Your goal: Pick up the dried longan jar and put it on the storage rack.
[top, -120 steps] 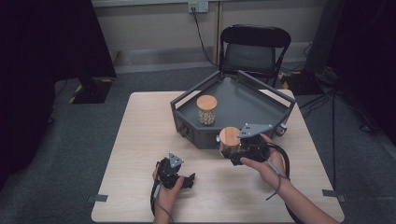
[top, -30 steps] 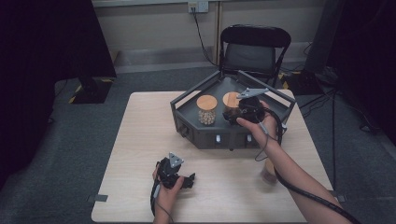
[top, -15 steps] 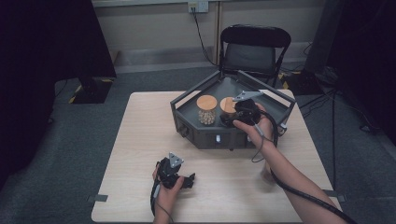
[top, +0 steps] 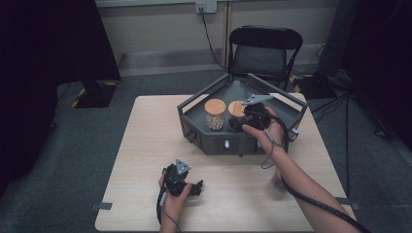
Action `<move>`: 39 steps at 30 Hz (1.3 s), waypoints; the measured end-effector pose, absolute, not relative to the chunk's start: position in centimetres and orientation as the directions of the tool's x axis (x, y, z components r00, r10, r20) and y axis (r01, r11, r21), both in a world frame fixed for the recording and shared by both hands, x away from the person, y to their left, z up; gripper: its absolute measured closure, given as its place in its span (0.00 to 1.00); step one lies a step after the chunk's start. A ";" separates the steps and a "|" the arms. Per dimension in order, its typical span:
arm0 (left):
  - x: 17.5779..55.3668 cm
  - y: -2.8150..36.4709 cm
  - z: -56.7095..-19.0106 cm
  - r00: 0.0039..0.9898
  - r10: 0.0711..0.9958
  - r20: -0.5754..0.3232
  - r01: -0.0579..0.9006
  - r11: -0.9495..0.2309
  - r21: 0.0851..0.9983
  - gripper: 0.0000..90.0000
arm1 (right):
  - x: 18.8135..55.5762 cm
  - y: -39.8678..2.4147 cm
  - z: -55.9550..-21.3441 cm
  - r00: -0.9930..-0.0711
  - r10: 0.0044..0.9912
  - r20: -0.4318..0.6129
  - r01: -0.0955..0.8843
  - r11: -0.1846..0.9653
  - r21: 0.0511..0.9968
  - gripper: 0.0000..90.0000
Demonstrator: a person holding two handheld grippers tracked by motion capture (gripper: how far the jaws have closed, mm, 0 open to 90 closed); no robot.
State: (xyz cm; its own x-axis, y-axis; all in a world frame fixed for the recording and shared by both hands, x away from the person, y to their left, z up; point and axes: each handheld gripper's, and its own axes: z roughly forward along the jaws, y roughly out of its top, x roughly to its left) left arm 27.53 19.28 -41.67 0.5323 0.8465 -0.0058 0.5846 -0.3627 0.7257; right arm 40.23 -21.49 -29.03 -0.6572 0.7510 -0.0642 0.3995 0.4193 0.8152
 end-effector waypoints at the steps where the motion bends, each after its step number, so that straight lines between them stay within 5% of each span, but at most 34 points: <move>1: 27.5 19.3 -41.7 0.532 0.847 -0.006 0.585 -0.363 0.726 0.00 | 40.3 -21.6 -29.1 -0.657 0.752 -0.057 0.403 0.414 0.816 0.28; 16: 27.5 19.2 -41.7 0.530 0.848 -0.005 0.586 -0.361 0.726 0.00 | 40.7 -22.0 -29.1 -0.653 0.757 -0.019 0.426 0.388 0.817 0.27; 24: 27.5 19.2 -41.7 0.530 0.848 -0.006 0.586 -0.361 0.726 0.00 | 40.8 -22.6 -29.2 -0.631 0.776 0.011 0.461 0.363 0.810 0.11; 39: 27.5 19.2 -41.7 0.530 0.848 -0.005 0.586 -0.361 0.726 0.00 | 40.6 -24.3 -28.6 -0.636 0.770 0.055 0.472 0.331 0.817 0.03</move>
State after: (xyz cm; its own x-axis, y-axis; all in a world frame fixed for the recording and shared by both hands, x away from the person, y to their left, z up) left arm 27.49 19.24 -41.67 0.5300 0.8480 -0.0052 0.5855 -0.3615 0.7256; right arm 40.57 -24.26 -28.63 -0.6357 0.7699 0.0553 0.4720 0.3310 0.8171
